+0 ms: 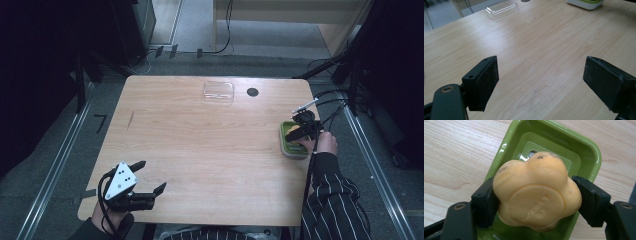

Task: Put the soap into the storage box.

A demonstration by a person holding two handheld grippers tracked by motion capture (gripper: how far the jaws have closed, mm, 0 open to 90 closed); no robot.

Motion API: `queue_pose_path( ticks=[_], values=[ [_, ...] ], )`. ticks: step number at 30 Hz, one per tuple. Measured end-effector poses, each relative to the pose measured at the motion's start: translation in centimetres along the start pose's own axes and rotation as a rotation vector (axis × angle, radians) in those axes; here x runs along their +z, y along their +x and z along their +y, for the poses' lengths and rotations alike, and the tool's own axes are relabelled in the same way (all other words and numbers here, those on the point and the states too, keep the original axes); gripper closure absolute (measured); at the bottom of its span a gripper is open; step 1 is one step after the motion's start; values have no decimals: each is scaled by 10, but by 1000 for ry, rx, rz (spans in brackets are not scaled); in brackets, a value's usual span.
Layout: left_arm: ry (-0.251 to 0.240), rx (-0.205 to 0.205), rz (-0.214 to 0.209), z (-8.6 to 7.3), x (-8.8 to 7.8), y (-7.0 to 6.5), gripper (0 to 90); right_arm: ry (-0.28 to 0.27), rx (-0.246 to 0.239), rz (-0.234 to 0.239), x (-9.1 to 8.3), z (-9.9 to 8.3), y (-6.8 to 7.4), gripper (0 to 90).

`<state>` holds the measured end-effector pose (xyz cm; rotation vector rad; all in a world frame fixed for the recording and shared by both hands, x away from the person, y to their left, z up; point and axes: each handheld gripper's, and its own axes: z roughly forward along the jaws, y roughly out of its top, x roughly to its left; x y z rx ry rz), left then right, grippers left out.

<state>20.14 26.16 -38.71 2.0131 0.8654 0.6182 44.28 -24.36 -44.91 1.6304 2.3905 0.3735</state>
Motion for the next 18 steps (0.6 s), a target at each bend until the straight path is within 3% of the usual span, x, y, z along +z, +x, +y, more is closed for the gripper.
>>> queue_pose_path(
  ticks=[18],
  values=[
    [-1,-2,2,0,0,0,136,-2,-18,-6,1,-1,0,272]
  ],
)
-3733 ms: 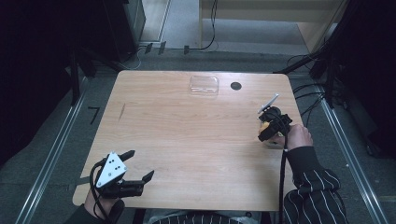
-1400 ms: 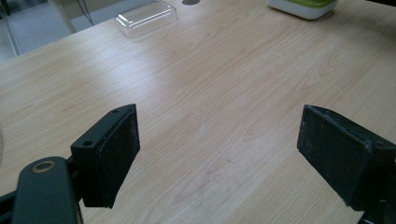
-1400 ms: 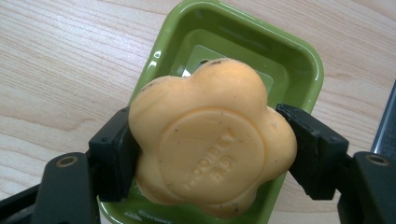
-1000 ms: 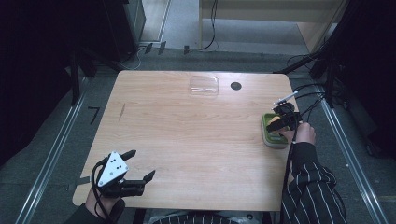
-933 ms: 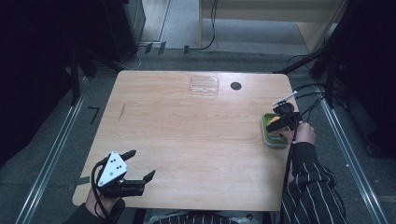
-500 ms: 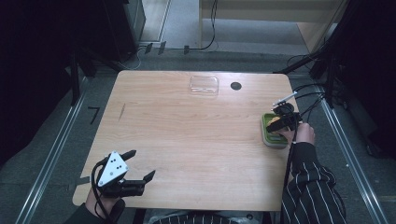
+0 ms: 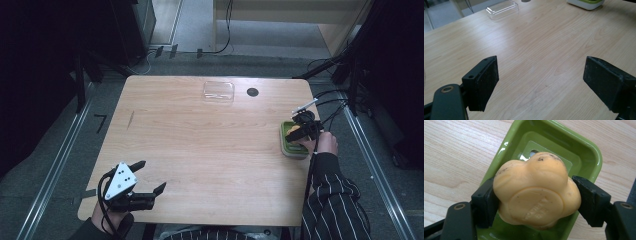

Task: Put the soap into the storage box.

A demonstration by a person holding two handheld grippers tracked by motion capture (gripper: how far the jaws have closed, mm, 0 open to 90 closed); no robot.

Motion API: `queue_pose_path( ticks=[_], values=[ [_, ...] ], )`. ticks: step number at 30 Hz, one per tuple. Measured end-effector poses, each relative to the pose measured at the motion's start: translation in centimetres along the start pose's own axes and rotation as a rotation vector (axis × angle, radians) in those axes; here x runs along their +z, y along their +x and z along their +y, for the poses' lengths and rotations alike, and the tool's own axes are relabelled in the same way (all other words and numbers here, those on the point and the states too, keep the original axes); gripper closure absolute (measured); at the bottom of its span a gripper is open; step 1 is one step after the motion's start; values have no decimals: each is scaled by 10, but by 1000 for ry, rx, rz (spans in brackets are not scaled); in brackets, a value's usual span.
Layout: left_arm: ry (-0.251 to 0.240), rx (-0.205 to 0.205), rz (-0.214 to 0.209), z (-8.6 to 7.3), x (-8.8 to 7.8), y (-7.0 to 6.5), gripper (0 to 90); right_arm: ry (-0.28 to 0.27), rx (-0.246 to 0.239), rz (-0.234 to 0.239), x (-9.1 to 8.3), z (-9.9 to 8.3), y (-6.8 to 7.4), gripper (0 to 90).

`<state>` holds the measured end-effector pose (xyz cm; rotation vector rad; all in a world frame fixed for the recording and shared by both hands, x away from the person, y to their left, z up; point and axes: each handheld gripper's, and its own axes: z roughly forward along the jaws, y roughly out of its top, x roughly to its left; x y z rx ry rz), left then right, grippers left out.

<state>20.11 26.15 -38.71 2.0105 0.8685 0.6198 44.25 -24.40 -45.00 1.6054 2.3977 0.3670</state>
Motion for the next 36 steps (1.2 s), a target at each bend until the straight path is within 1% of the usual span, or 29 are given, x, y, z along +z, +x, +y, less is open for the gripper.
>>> queue_pose_path(
  ticks=[5,8,9,11,14,18,19,20,23,26,31,33,35,36],
  values=[
    [0,0,1,0,0,0,136,4,-6,-6,0,0,0,271],
    [-1,-1,1,0,0,0,136,9,-27,-9,1,0,1,271],
    [-1,-1,1,0,0,0,136,9,-27,-9,1,0,1,271],
    [-1,-1,1,0,0,0,136,23,-42,-20,4,0,2,271],
    [-1,-1,2,0,0,0,136,26,-47,-20,5,-1,2,270],
    [0,0,0,0,0,0,136,13,-43,-29,2,-1,2,257],
    [-2,-1,1,0,0,0,136,-2,-30,-28,-1,0,1,255],
    [-2,-1,2,0,0,0,136,-7,-30,-28,-2,0,1,255],
    [-3,-1,2,0,0,0,136,-9,-34,-27,-4,0,0,256],
    [-1,0,1,0,0,0,136,-10,-27,-25,-4,-1,1,255],
    [-1,-1,1,0,0,0,136,-1,-31,-25,-7,-1,2,232],
    [-3,-1,2,0,0,0,136,10,-23,-20,-9,-1,3,208],
    [-4,-1,2,0,0,0,136,29,-20,-30,-10,-2,4,191],
    [-4,-1,2,0,0,0,136,31,-27,-28,-11,-2,4,182]
  ],
)
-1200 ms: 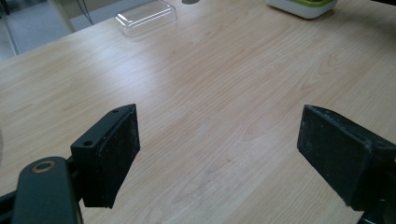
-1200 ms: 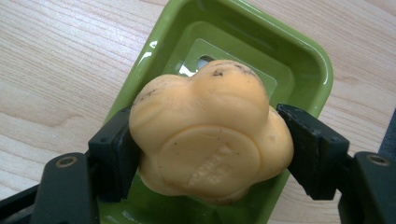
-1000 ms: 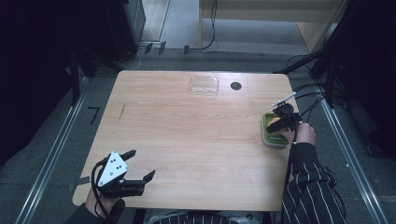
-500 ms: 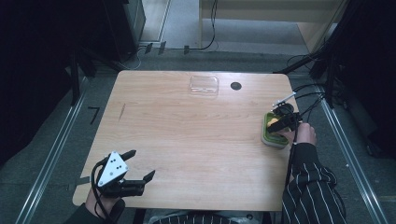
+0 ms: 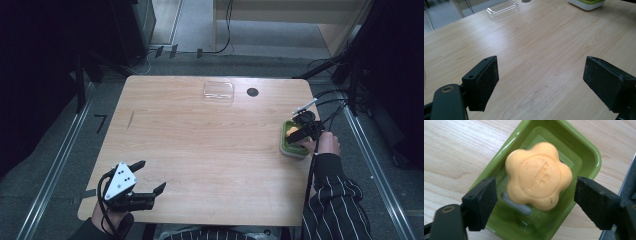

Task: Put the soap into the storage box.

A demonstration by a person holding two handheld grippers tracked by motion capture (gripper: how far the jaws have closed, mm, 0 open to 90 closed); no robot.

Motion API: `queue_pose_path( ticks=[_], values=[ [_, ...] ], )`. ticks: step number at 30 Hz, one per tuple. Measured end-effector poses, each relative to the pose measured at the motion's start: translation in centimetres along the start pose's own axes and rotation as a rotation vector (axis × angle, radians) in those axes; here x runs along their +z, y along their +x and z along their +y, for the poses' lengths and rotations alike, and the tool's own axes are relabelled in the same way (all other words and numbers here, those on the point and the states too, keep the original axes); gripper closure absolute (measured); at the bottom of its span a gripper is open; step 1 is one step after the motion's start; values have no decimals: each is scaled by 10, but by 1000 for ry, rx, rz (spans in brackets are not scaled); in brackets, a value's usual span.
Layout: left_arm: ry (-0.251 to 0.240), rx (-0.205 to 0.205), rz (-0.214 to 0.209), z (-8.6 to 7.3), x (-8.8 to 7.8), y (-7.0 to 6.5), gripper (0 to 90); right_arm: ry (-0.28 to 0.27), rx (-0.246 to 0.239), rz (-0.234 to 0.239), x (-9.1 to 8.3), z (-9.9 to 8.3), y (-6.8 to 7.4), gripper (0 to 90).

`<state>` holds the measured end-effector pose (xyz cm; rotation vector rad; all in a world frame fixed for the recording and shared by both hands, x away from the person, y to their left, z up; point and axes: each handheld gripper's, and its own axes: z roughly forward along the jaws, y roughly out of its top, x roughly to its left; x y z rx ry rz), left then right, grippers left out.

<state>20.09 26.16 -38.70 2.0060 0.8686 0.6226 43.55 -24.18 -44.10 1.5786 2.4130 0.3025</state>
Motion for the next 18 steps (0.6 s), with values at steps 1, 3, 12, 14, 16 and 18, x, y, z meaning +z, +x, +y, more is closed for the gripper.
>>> queue_pose_path(
  ticks=[1,3,12,14,16,18],
  values=[
    [0,0,-1,0,0,0,136,3,10,0,-1,-1,0,171],
    [1,0,1,0,0,0,136,7,10,0,-2,-1,0,157],
    [-2,2,-1,0,0,0,136,86,22,19,-6,-13,3,8],
    [-3,2,-2,0,0,0,136,94,21,19,-7,-16,4,4],
    [-2,1,-2,0,0,0,136,102,20,20,-8,-17,6,0],
    [-1,1,-3,0,0,0,136,117,8,28,-10,-20,11,0]
  ],
)
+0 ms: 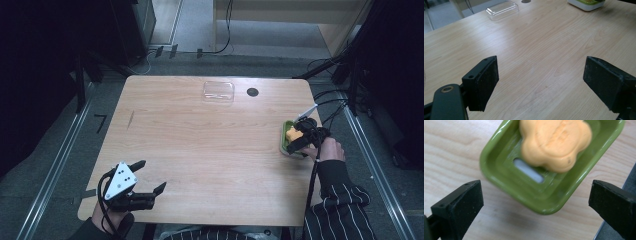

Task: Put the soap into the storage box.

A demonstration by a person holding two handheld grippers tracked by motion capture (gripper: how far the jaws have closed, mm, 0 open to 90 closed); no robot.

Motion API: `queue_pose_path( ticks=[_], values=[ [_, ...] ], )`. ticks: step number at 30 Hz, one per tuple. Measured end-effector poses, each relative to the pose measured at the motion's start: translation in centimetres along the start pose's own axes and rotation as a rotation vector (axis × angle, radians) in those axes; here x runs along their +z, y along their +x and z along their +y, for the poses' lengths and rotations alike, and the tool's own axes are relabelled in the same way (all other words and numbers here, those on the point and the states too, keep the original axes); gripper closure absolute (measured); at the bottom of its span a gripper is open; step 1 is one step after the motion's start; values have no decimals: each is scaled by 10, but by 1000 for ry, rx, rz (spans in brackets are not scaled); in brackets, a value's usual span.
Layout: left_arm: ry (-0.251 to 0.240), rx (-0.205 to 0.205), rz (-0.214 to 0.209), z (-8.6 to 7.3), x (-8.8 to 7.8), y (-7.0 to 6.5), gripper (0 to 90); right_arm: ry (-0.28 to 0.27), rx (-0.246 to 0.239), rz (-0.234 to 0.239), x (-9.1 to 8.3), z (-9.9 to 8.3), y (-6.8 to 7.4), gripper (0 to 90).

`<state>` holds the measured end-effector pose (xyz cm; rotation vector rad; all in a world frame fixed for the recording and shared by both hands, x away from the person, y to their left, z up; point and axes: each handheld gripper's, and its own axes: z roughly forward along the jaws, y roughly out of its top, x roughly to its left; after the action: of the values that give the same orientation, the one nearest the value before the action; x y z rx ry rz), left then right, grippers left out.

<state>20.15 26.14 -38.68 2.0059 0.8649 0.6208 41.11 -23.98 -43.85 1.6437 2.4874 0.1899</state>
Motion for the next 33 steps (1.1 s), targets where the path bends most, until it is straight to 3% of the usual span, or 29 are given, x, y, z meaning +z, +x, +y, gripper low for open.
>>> queue_pose_path(
  ticks=[7,22,28,33],
  values=[
    [-1,0,-1,0,0,0,136,1,-32,-5,-7,-9,13,0],
    [3,1,-3,0,1,0,136,99,-143,-4,1,-44,59,0],
    [5,2,-4,1,1,0,136,133,-179,11,6,-56,70,0],
    [4,2,-5,1,1,0,136,132,-182,13,4,-65,75,0]
  ],
)
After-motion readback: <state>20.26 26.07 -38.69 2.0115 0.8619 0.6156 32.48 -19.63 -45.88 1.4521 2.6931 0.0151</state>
